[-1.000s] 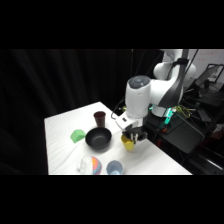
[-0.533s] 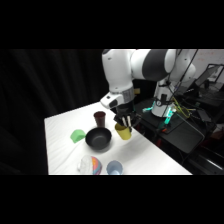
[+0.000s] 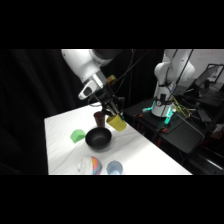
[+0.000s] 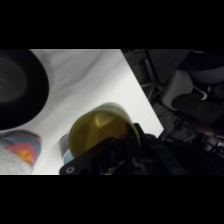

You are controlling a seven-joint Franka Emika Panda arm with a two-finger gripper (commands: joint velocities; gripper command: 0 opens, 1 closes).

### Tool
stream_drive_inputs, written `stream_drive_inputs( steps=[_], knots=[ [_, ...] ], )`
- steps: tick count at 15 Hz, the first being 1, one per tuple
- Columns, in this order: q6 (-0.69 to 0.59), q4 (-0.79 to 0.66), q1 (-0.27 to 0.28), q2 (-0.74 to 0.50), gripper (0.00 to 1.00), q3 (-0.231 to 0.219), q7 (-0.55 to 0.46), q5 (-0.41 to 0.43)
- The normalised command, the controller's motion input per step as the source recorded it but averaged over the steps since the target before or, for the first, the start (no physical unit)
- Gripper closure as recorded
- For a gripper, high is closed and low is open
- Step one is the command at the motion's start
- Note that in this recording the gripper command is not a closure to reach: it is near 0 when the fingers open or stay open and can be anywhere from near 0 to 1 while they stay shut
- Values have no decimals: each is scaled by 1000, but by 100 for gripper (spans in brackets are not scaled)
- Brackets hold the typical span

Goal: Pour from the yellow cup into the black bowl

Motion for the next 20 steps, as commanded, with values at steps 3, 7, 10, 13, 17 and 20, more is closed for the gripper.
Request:
stream_drive_inputs(
  steps=[3,7,10,13,17,20],
  knots=[
    [-837,879,-167,625,14,7,-405,177],
    [-760,917,-168,615,14,15,-212,119],
    [-604,848,-152,524,14,17,-49,116],
    [-473,748,-122,446,10,28,41,121],
    [67,258,-10,59,14,-18,192,87],
    [719,-551,100,-554,14,-67,138,-17]
  ],
)
